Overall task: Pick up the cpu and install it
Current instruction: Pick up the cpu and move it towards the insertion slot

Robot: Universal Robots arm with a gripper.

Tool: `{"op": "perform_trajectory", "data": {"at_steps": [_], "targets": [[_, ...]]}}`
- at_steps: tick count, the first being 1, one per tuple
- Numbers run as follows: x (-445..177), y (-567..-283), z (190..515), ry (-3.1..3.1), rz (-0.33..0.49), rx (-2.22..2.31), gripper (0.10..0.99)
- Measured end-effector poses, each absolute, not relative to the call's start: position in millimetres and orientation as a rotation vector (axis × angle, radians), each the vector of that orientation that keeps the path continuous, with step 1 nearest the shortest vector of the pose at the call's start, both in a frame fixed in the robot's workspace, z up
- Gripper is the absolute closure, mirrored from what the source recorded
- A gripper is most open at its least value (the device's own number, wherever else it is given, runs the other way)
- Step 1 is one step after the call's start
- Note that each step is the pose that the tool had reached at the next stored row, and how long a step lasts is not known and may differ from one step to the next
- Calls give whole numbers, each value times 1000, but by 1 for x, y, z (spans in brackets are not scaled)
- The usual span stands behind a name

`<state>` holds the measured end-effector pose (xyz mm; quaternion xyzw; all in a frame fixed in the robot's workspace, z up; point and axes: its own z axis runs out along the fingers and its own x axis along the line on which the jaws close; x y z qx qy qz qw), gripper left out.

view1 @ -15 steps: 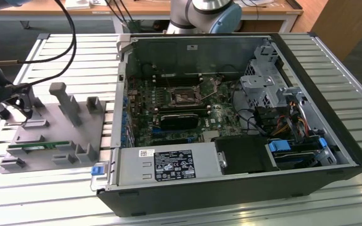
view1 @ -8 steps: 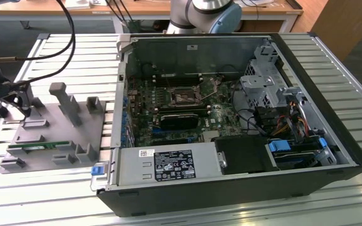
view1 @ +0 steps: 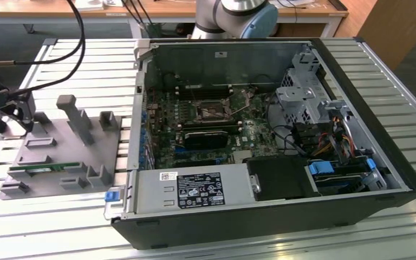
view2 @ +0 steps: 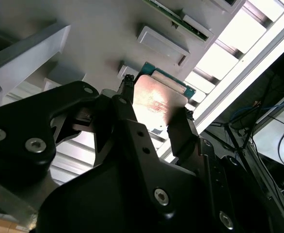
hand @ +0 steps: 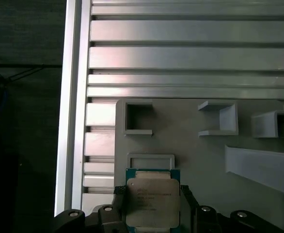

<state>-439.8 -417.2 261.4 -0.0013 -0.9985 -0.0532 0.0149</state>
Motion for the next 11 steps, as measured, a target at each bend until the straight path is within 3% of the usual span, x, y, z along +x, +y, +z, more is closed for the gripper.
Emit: {"op": "perform_trajectory", "data": {"at_steps": [11], "targets": [[-440, -417, 271, -3107, -166, -4, 557]]}}
